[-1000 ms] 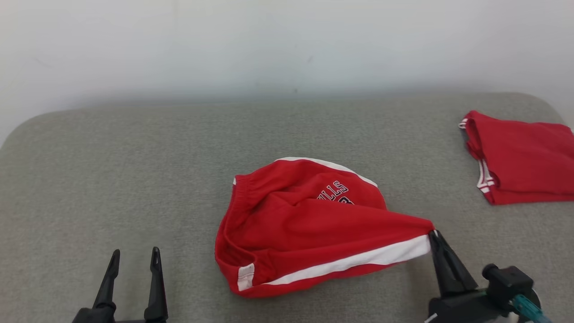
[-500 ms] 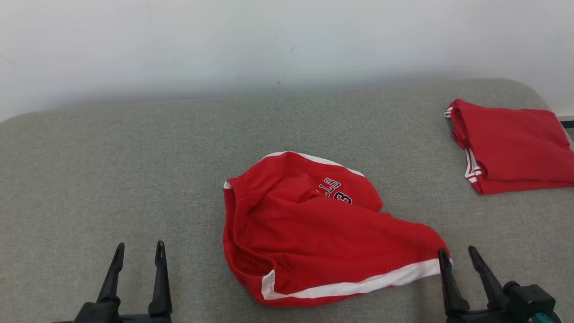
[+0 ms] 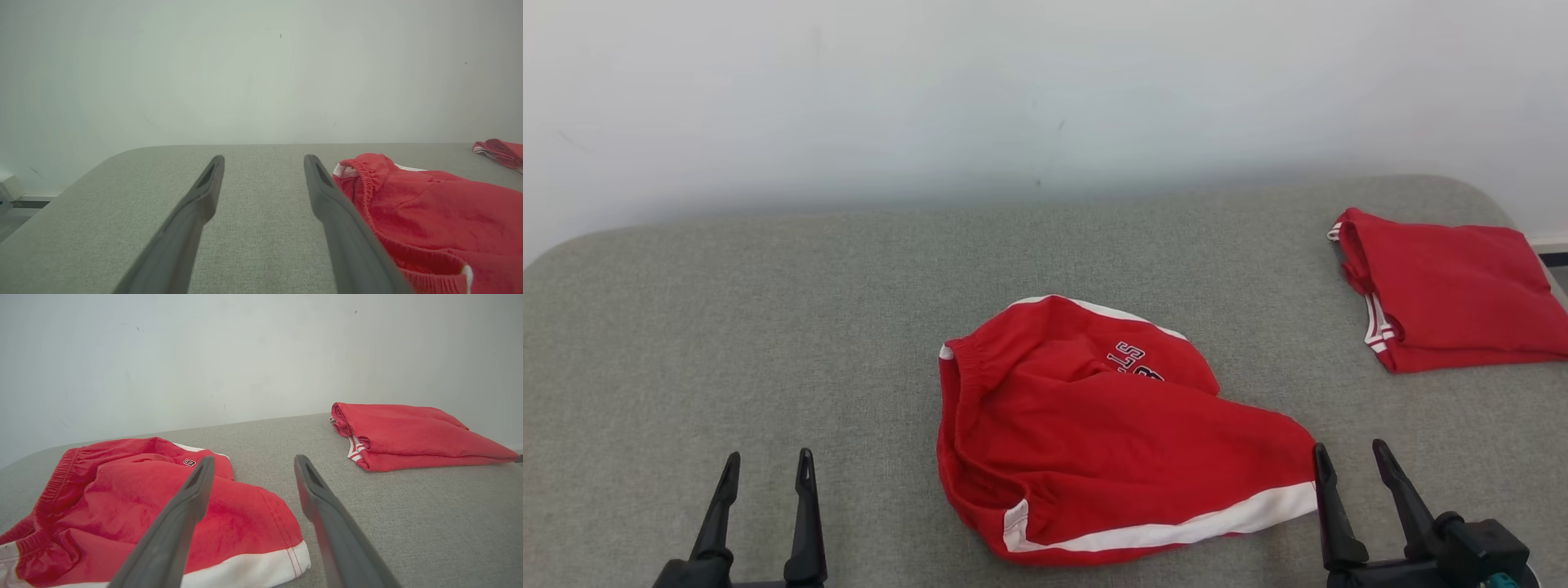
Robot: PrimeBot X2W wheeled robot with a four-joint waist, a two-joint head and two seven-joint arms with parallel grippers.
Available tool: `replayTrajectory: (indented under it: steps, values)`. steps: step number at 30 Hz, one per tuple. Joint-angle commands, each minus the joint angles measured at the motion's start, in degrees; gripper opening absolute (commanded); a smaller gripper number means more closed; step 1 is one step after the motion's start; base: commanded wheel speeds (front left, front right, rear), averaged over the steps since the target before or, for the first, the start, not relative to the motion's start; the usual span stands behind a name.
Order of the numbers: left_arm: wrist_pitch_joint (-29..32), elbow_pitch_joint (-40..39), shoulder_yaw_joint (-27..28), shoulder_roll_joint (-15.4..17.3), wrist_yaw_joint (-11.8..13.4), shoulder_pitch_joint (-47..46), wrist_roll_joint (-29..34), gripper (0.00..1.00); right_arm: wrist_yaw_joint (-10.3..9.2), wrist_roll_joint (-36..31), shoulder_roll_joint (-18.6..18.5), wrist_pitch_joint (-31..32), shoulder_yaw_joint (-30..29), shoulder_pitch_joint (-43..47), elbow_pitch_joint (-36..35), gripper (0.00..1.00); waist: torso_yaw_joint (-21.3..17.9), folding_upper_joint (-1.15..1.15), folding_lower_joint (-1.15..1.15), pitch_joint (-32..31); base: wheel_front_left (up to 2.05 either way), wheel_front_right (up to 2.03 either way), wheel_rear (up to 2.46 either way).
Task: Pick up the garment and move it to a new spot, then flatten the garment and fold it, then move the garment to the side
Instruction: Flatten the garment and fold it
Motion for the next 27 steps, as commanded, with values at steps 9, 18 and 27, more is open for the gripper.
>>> replayTrajectory:
  steps: [9, 18, 27]
  values:
    - [-0.2, 0.1, -0.3, -0.1, -0.4, 1.1, 1.4, 1.00, -0.16, -0.3, 0.9, -0.7, 0.6, 0.5, 0.8, 1.00, 0.0, 0.00, 0.00, -1.0, 0.00, 0.00, 0.00]
    - [-0.2, 1.9, -2.4, 0.4, -1.1, 0.3, 2.2, 1.00, -0.16, 0.3, 0.9, -0.8, 1.3, 0.4, 1.8, 1.00, 0.1, 0.00, 0.00, -1.2, 0.00, 0.00, 0.00]
    - [0.7, 6.7, -13.7, 1.8, -2.1, -5.1, 1.3, 1.00, -0.16, 0.9, -1.3, -0.8, 2.2, -0.2, 4.5, 1.00, -1.3, 0.00, 0.00, -1.1, 0.00, 0.00, 0.00]
